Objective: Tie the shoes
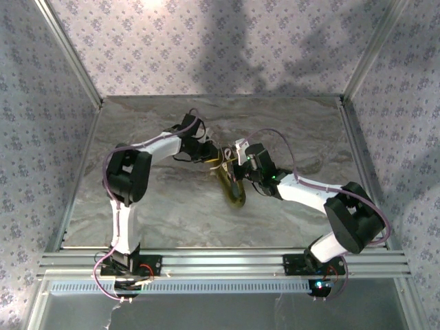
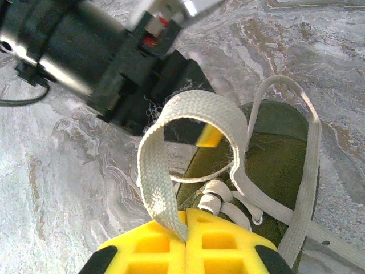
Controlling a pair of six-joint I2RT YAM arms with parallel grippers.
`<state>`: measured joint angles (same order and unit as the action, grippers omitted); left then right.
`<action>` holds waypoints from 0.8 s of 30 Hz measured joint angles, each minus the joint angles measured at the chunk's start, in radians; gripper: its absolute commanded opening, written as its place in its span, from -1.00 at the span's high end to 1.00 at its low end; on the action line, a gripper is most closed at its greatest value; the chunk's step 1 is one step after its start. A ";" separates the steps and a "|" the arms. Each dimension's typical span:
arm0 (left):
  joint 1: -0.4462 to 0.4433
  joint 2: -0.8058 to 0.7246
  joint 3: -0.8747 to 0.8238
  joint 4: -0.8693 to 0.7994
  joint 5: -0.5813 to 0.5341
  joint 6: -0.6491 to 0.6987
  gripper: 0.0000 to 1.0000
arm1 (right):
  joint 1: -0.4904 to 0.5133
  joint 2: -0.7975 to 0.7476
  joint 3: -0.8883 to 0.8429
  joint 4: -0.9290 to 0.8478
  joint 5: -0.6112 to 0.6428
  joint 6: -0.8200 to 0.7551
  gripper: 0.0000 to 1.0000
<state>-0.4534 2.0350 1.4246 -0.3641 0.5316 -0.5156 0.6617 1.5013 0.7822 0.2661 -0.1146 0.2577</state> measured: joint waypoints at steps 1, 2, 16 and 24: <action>0.007 -0.014 -0.011 0.000 -0.001 0.005 0.45 | 0.000 0.000 0.000 0.000 0.000 -0.003 1.00; 0.014 -0.026 -0.019 -0.002 -0.001 0.011 0.38 | 0.000 0.000 0.000 0.000 0.000 -0.004 1.00; 0.008 -0.070 -0.126 0.001 0.088 0.093 -0.18 | -0.001 0.000 0.000 -0.001 0.000 -0.004 1.00; 0.006 -0.101 -0.161 0.004 0.132 0.116 0.27 | -0.001 0.000 0.000 -0.001 0.000 -0.004 1.00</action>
<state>-0.4473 1.9343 1.2636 -0.3603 0.6632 -0.3996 0.6609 1.5013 0.7822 0.2653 -0.1143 0.2539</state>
